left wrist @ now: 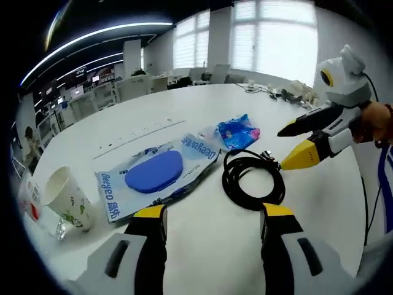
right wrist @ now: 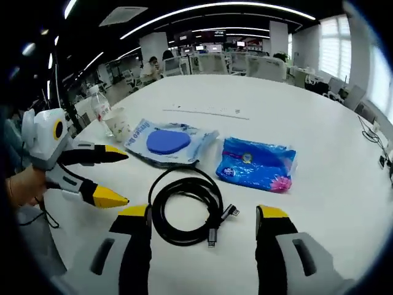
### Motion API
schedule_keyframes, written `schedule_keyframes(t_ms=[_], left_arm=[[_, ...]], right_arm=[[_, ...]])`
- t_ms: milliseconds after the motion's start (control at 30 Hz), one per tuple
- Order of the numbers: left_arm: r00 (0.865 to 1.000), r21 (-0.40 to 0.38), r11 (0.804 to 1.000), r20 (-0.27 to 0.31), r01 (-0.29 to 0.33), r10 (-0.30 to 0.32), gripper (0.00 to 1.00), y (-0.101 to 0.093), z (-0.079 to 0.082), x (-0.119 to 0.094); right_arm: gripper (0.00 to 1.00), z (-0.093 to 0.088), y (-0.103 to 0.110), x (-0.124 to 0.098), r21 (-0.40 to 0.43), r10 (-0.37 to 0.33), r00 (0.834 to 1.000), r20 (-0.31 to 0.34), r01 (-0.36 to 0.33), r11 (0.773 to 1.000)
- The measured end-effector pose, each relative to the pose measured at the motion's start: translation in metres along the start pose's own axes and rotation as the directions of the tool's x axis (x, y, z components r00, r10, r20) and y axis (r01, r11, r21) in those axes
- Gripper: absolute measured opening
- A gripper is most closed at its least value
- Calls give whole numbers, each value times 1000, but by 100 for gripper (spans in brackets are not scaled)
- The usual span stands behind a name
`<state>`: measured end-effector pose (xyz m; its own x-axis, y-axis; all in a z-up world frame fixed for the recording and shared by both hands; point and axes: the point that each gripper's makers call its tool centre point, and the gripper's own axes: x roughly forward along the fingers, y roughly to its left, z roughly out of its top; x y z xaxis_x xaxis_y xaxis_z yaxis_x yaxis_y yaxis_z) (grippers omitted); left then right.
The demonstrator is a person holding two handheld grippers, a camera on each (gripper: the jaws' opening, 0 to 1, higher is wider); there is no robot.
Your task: Arrange the tabletop items into an orderly group along one side of the table until the central work area is clear of visible clutter.
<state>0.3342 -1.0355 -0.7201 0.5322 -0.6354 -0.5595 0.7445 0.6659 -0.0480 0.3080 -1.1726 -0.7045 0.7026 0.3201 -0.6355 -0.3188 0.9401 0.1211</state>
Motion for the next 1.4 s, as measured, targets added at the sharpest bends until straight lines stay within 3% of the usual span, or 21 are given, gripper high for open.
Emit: schedule_keyframes(t_ms=[200, 500, 733, 1033, 1400], left_arm=[[999, -2, 1000, 33, 7, -7, 67, 15, 3, -25], [998, 25, 999, 53, -35, 33, 81, 30, 2, -70], [996, 40, 998, 73, -51, 48, 84, 36, -6, -109], [993, 62, 994, 79, -91, 86, 93, 39, -22, -157], [975, -49, 982, 117, -185, 190, 97, 52, -35, -210]], right_arm=[[82, 4, 17, -19, -71, 40, 998, 37, -38, 997], [100, 15, 37, -51, -137, 106, 987, 124, -89, 987], [100, 20, 48, -77, -241, 130, 981, 141, -93, 966], [100, 16, 65, -105, -256, 173, 971, 168, -126, 958], [100, 6, 67, -130, -220, 160, 966, 202, -115, 969]])
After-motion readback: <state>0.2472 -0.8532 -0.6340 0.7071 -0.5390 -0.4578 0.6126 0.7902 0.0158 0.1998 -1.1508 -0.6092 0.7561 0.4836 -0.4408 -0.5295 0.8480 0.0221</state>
